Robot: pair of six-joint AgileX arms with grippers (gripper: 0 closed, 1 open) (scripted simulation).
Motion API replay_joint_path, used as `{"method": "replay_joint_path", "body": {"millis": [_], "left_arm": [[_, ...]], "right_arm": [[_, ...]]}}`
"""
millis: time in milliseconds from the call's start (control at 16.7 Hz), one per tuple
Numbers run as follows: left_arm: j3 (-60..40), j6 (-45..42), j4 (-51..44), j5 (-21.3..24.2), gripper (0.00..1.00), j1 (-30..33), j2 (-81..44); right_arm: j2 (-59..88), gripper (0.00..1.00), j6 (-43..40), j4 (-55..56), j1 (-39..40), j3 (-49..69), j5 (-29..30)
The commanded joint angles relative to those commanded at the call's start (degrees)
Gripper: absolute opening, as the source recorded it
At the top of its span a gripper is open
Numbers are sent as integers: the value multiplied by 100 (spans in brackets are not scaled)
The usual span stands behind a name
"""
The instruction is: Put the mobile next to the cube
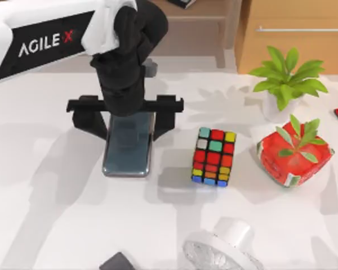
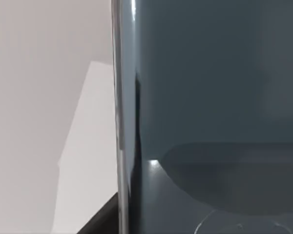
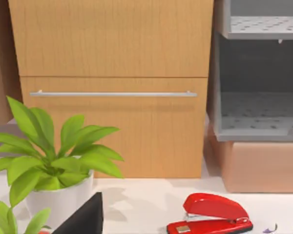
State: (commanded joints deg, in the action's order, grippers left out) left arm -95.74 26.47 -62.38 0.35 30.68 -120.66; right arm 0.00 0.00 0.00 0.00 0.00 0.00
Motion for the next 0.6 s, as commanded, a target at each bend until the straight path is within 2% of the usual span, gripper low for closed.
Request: {"method": "replay_joint_path", "body": {"millis": [240, 600], "left_arm": [[44, 317, -139, -64, 0, 94, -6], [41, 315, -133, -62, 0, 69, -3]], "right_arm": [[0, 100, 0, 0, 0, 0, 0], [0, 100, 0, 0, 0, 0, 0]]}}
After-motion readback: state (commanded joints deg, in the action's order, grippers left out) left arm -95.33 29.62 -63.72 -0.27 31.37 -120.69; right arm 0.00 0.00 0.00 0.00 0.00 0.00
